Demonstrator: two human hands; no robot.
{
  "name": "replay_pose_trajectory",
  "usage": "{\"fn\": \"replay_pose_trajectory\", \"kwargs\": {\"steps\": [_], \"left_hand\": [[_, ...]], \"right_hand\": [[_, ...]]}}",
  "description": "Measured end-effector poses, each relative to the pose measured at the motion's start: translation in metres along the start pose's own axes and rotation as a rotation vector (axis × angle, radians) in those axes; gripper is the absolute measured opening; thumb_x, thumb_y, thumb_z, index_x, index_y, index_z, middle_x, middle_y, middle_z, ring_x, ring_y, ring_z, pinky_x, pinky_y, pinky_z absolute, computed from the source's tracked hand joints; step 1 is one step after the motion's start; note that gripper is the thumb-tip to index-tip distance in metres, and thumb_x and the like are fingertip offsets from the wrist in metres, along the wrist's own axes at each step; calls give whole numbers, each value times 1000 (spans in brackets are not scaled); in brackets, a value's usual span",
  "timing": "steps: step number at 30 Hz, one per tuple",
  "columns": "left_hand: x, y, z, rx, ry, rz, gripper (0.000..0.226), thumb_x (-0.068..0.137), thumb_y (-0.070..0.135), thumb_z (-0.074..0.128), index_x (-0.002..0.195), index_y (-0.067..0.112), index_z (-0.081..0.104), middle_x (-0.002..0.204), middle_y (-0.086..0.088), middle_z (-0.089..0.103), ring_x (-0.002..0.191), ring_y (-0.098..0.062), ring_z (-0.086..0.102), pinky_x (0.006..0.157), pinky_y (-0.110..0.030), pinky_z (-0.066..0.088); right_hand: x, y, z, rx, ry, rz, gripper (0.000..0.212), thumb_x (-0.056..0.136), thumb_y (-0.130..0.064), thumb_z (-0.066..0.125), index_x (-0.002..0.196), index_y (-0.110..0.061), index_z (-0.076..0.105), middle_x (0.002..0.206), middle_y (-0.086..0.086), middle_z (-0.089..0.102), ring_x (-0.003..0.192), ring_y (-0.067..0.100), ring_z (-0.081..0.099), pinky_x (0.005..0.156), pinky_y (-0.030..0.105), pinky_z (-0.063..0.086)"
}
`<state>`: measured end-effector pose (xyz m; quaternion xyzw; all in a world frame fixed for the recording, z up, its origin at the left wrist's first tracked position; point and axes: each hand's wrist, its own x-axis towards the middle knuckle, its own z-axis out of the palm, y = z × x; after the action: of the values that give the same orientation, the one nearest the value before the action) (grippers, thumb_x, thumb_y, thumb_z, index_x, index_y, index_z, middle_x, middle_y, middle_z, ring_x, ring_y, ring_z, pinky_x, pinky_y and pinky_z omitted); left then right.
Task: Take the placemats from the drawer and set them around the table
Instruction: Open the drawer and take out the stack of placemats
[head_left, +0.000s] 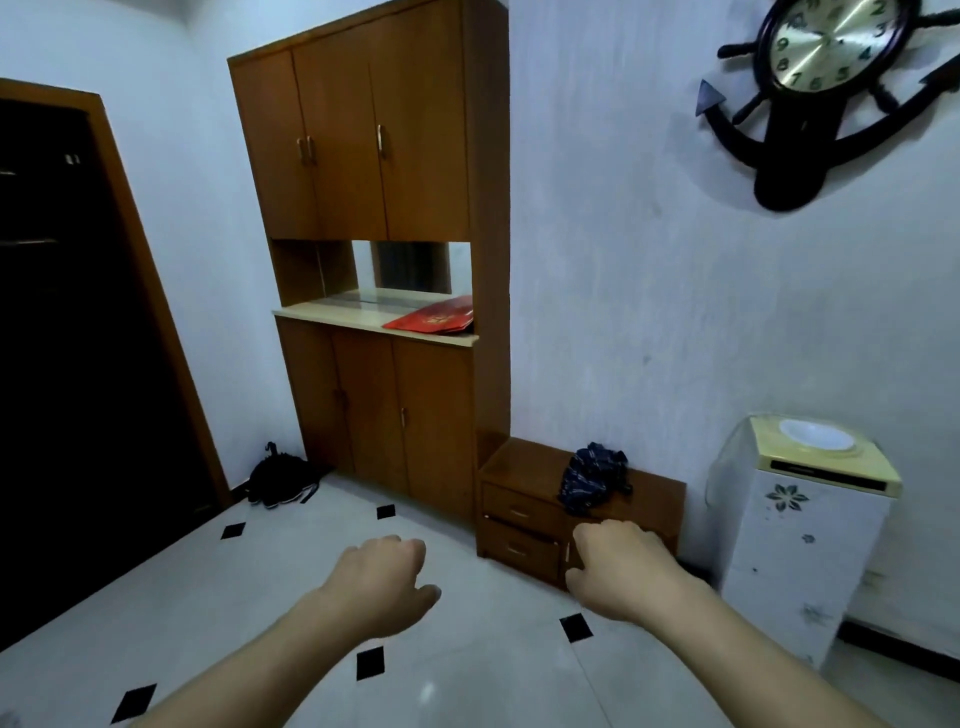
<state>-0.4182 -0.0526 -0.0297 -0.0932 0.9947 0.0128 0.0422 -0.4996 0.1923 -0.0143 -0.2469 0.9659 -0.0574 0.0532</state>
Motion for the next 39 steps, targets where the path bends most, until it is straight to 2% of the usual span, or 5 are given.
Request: {"fn": "replay_pose_trajectory", "kwargs": {"steps": [12, 20, 26, 34, 39], "left_hand": [[295, -54, 23, -64, -8, 86, 41, 89, 53, 51, 112, 20, 54, 111, -3, 59, 96, -23, 57, 82, -36, 48], [492, -72, 38, 11, -19, 216, 39, 89, 50, 48, 117, 22, 52, 113, -4, 58, 107, -26, 53, 90, -41, 42], [622, -55, 86, 41, -104, 274, 40, 90, 48, 46, 120, 22, 50, 118, -4, 57, 110, -25, 51, 92, -40, 39], [816, -22, 190, 106, -201, 256, 45, 93, 45, 43, 129, 18, 46, 123, -6, 55, 113, -25, 48, 97, -38, 35], [910, -5, 266, 69, -305, 245, 41, 93, 41, 45, 127, 19, 49, 122, -5, 57, 111, -24, 51, 96, -37, 38]], "right_hand": [[282, 42, 36, 56, -57, 55, 25, 86, -41, 48, 69, -30, 33, 97, 2, 57, 93, 22, 54, 75, 35, 42], [439, 77, 47, 143, -71, 188, 18, 83, -40, 51, 80, -24, 46, 89, 0, 54, 83, 20, 53, 66, 32, 43], [557, 135, 97, 213, -114, 235, 30, 84, -41, 52, 67, -30, 30, 90, 2, 53, 88, 23, 55, 70, 32, 45], [743, 228, 198, 297, -139, 137, 12, 90, -32, 48, 90, -21, 42, 91, 1, 43, 91, 23, 49, 66, 31, 31], [830, 265, 273, 365, -265, 196, 31, 91, -29, 49, 116, -12, 55, 116, 10, 57, 108, 27, 52, 87, 31, 41]]}}
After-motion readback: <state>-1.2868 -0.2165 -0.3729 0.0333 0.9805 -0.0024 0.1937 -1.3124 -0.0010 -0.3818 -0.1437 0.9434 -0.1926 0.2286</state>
